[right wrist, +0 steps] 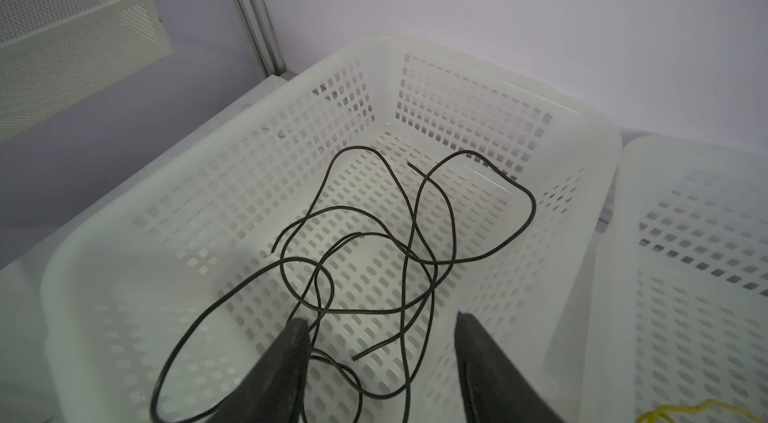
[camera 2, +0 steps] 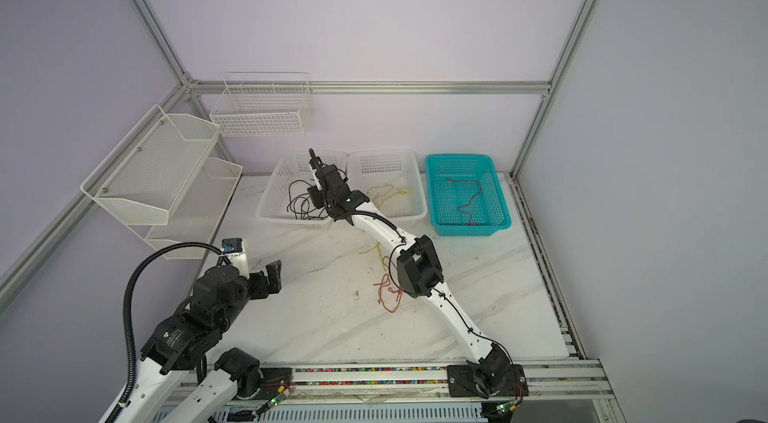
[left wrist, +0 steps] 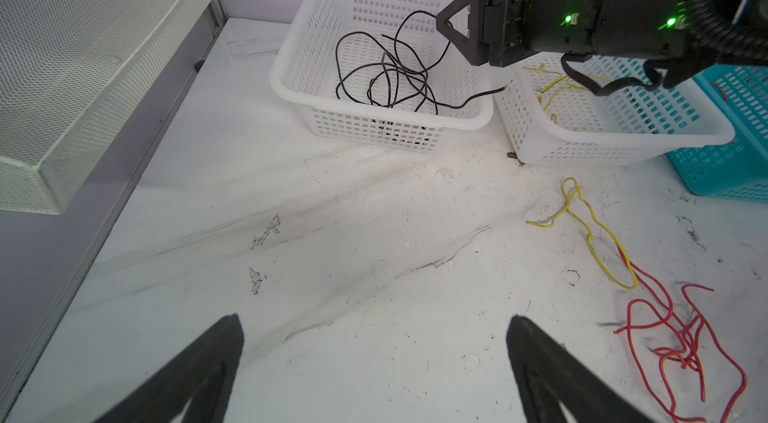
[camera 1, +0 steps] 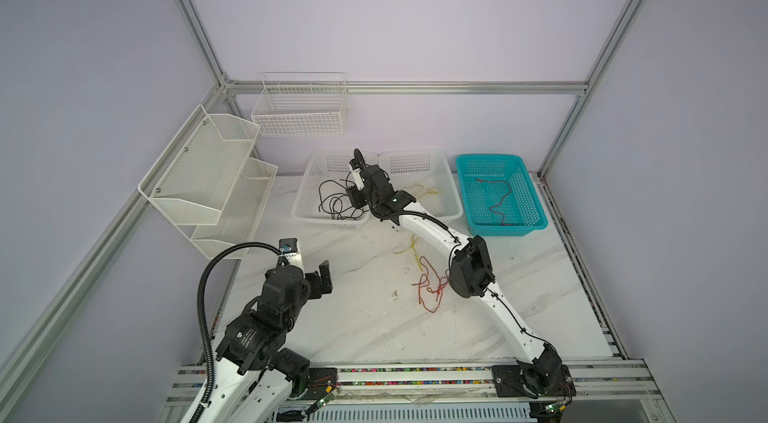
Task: Untangle the cables
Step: 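Carry the black wire with the right gripper into the white basket nearest the shelves, then open the right gripper and move it back down to the red wire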
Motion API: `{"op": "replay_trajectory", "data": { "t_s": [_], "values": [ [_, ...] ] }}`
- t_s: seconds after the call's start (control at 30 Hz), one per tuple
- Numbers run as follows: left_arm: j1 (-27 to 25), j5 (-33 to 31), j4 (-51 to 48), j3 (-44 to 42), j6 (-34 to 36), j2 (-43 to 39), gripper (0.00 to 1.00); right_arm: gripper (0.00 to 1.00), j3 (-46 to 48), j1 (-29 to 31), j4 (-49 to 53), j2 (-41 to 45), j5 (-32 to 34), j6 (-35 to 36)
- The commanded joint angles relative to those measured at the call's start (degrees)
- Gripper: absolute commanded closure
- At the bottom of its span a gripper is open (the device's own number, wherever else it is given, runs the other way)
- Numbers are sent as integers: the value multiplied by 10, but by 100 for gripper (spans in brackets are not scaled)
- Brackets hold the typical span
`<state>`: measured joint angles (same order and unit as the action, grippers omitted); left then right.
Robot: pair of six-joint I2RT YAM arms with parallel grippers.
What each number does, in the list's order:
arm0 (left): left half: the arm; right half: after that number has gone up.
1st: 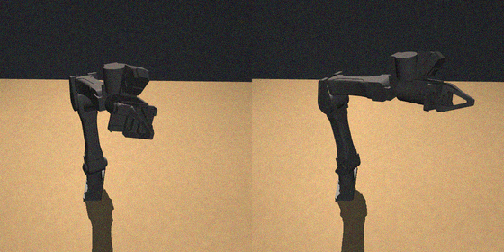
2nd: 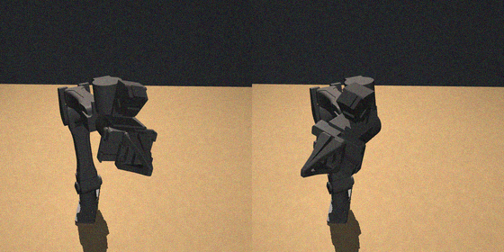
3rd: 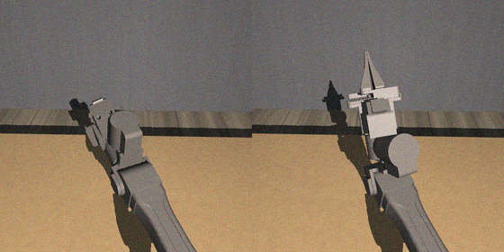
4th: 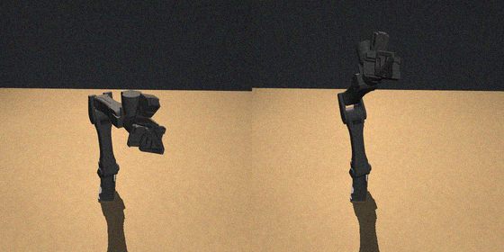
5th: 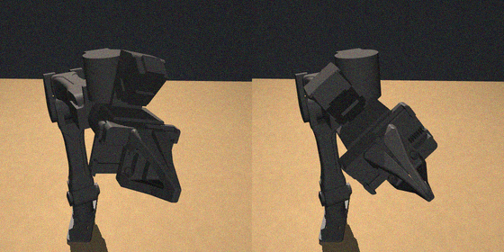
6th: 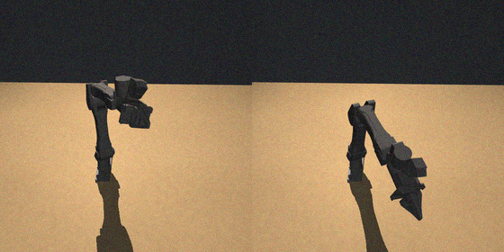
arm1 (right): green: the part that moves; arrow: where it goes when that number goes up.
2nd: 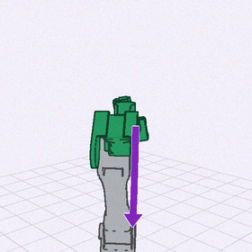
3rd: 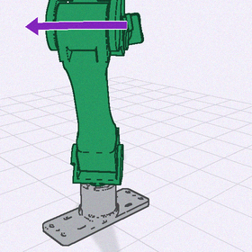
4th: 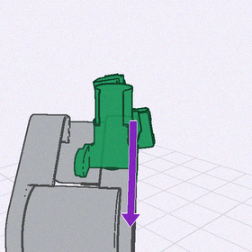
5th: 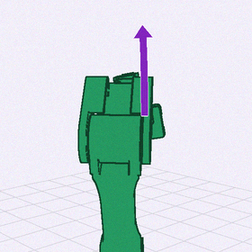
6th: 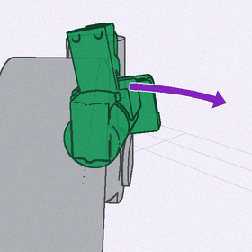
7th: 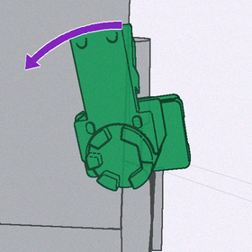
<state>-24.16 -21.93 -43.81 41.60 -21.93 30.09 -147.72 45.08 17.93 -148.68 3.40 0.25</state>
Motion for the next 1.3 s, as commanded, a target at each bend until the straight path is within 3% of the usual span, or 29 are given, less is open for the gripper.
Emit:
{"op": "replay_trajectory", "data": {
  "t_s": [0.0, 0.07, 0.23, 0.43, 0.7, 0.83, 1.03, 1.17, 1.27],
  "values": [
    [-4, -8, 14, -16, 3, 4, 0, 38, 19, 4, 8, 99, 1, -7],
    [-4, -6, 13, -16, 3, 6, 0, 37, 72, 5, 0, 147, 0, -24],
    [-4, 7, 14, -14, 10, 12, 0, 34, 310, 6, -67, 324, 17, -73],
    [-4, 33, 15, -7, 21, 23, 0, 32, 583, 6, -126, 536, 78, -106],
    [-5, 71, 16, 15, 19, 63, 0, 32, 854, 6, -128, 725, 73, -170],
    [-4, 85, 12, 32, 10, 81, 0, 33, 957, 6, -147, 752, 47, -193],
    [-4, 101, 14, 41, -20, 95, 0, 35, 1048, 6, -198, 725, 22, -237],
    [-4, 94, 22, 17, -13, 94, 0, 42, 1061, 5, -231, 682, 3, -254],
    [-4, 99, 23, 14, -14, 87, 0, 52, 1063, 4, -248, 651, -2, -261]
  ]
}}
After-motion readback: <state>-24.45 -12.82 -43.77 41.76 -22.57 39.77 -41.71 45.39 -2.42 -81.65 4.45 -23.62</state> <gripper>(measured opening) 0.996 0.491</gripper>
